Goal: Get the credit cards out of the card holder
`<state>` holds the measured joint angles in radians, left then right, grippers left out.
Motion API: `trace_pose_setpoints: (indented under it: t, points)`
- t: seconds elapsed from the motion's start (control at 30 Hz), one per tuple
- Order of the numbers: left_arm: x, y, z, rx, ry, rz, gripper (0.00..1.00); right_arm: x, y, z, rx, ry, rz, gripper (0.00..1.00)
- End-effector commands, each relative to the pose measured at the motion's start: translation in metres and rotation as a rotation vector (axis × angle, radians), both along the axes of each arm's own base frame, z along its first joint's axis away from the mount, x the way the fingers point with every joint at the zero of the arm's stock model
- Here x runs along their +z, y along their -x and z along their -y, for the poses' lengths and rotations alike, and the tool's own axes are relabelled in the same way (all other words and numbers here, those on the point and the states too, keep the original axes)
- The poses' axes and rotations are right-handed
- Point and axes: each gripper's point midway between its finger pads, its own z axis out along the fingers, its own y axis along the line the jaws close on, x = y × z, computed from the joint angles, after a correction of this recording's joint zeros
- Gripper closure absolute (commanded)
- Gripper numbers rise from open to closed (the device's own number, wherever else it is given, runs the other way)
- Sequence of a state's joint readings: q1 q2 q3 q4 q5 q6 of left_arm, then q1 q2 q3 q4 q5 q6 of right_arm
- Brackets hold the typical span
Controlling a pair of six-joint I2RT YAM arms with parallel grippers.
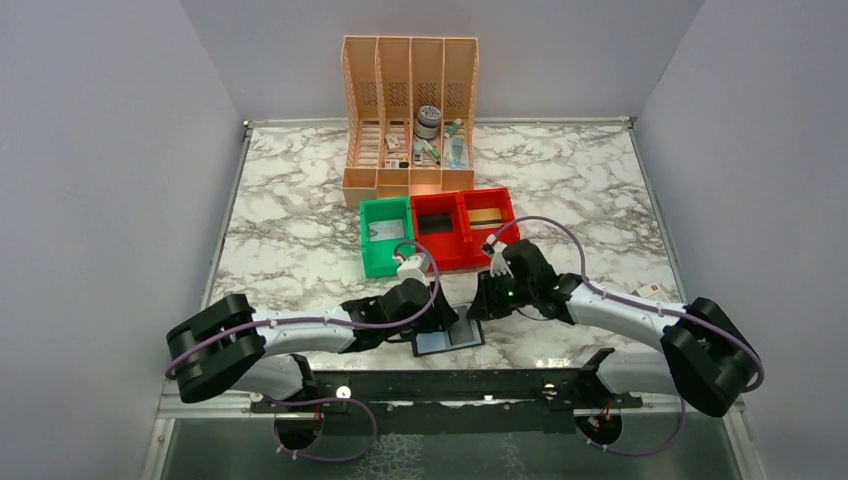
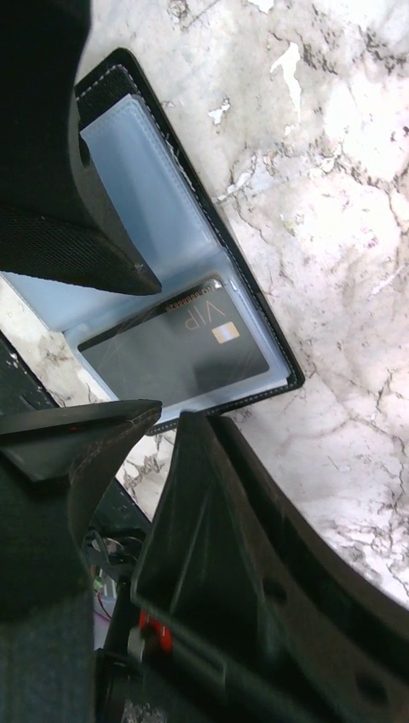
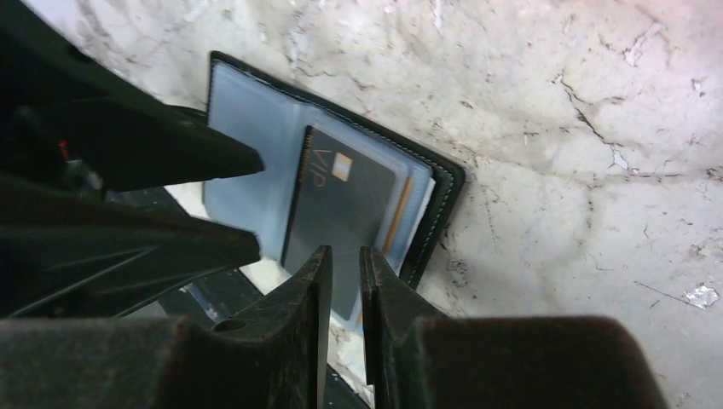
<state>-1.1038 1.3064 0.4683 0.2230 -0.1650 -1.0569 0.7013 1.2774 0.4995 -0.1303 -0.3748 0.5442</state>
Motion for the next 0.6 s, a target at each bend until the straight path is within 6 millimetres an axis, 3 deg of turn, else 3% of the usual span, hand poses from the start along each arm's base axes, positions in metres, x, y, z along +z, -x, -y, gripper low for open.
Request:
trace_pose_setpoints:
  t: [0.0, 0.23, 0.43, 0.57]
  points:
    - [0.001, 0.002, -0.001, 0.013, 0.024, -0.004, 0.5, 0.02, -0.007, 0.0, -0.012, -0.011, 0.051, 0.81]
    - [0.0, 0.003, -0.004, 0.016, 0.03, -0.004, 0.53, 0.02, 0.004, -0.01, 0.035, -0.065, -0.002, 0.81]
    - [-0.001, 0.006, -0.003, 0.01, 0.047, -0.011, 0.54, 0.004, 0.015, -0.016, 0.065, -0.092, -0.078, 0.81]
    - [-0.004, 0.008, -0.001, -0.007, 0.044, -0.02, 0.54, -0.014, 0.013, -0.007, 0.016, -0.034, -0.096, 0.81]
